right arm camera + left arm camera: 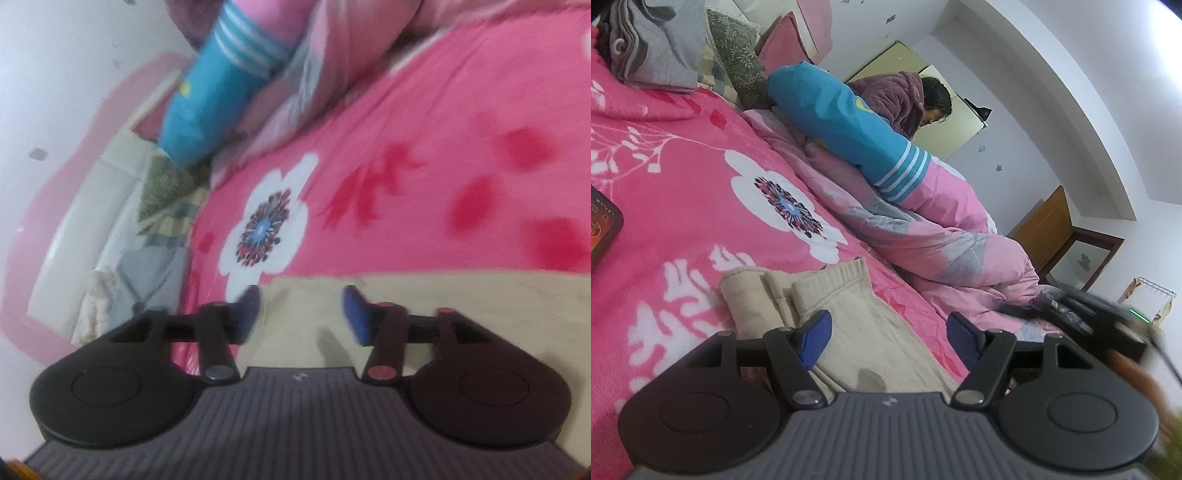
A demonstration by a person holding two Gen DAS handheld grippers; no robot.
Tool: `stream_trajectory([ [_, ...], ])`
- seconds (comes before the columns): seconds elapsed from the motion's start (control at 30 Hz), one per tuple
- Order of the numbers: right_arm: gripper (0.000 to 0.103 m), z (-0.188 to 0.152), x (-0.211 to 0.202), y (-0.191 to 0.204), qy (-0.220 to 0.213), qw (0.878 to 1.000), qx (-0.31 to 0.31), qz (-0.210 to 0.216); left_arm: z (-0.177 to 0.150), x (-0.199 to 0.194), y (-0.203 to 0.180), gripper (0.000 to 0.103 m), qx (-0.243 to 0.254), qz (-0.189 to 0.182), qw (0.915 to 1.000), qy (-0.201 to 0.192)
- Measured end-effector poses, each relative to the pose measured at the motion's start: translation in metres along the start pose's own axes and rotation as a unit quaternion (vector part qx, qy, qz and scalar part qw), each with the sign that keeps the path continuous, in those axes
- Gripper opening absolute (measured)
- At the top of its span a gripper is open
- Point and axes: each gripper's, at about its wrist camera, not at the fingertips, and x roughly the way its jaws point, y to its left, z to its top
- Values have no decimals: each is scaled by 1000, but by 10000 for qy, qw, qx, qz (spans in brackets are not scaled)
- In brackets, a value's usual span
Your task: Fold clothes
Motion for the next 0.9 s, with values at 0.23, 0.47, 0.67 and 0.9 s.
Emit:
stream_trajectory([
  [0.23, 69, -106, -174, -93, -551, 9941, 177, -921, 0, 0, 1, 70, -38, -44, 10000, 2],
  [0.47, 69, -186, -290, -166, -1937, 9608, 1746, -940, 0, 1, 3, 70, -52, -41, 10000, 18],
  [0.67, 86, -201, -281, -145, -1810, 9697, 1393, -869, 2, -9, -31, 72, 690, 449, 9965, 115],
  [0.9, 102, -209, -265, -111, -1759, 9737, 453, -1373, -57, -56, -135, 86, 3907, -180, 9182, 625],
])
